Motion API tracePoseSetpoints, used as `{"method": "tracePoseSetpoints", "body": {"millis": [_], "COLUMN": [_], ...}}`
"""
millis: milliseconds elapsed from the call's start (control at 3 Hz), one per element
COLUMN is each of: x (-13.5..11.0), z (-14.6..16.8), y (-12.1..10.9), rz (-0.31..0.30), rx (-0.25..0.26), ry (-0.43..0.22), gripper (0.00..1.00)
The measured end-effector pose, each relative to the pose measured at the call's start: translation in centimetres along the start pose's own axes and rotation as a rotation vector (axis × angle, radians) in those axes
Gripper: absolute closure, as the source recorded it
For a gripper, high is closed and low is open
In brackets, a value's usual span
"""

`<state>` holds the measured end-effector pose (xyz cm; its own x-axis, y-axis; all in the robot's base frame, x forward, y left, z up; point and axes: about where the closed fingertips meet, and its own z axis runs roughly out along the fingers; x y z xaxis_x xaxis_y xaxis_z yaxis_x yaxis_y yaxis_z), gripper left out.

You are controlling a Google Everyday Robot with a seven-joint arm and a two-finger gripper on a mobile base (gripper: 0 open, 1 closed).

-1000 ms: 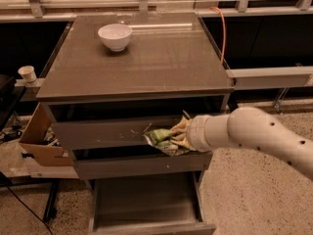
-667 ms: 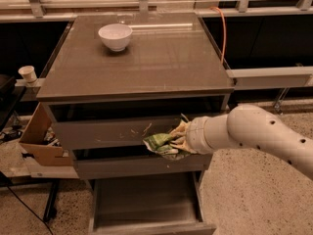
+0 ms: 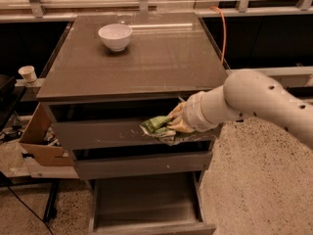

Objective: Pick green jalapeno chip bag from bottom drawer and place on counter

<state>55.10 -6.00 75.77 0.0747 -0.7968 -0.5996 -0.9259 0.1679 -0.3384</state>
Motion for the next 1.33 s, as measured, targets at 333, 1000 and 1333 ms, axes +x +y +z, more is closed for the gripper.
{"method": "tracePoseSetpoints", "body": {"millis": [333,1000,1333], "x": [-3.5,-10.1,-10.9], "z": [-3.0,-7.1,-6.2], "y": [-2.5,-7.4,-9.4], "rz": [0.01,-0.059,-0.088], "rx": [-0.018,0.05,0.087], "ry": [0.027,0.004,-0.031], "gripper": [1.0,1.0,1.0]}}
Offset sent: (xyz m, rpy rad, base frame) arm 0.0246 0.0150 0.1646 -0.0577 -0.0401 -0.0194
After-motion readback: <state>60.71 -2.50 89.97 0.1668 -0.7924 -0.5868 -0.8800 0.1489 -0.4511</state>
